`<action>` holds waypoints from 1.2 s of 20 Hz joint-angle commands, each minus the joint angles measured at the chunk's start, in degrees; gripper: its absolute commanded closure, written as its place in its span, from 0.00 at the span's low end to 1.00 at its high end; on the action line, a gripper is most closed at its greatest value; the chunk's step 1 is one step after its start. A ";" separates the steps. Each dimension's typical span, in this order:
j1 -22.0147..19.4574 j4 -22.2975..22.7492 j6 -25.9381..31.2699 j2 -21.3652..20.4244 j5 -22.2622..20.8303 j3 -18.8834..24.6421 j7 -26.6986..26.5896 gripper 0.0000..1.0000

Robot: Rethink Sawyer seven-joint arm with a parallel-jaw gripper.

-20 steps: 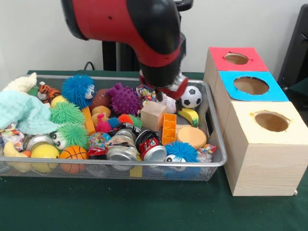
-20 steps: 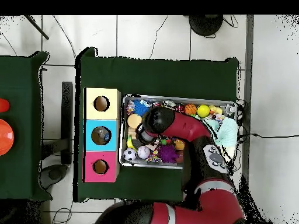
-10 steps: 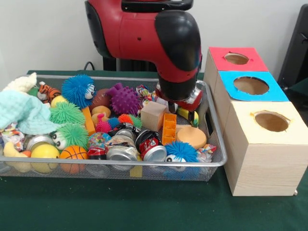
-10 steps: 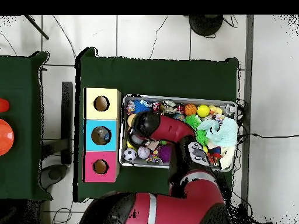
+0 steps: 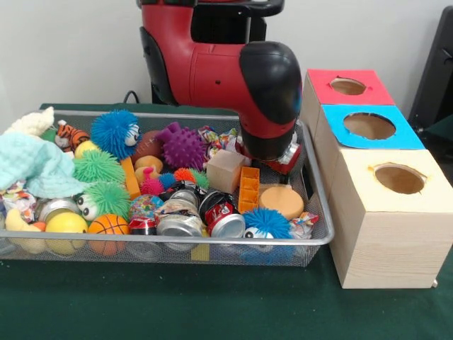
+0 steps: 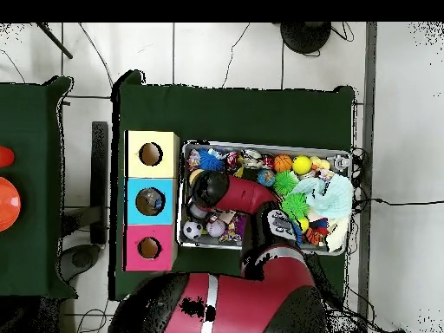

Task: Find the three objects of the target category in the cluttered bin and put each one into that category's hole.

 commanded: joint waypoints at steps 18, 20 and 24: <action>11.47 -10.08 -26.84 16.83 -1.26 -20.10 18.64 0.00; 11.29 -9.79 -27.18 16.68 -0.90 -20.14 17.83 0.00; 10.95 -8.89 -26.15 15.45 -0.86 -20.57 15.90 0.00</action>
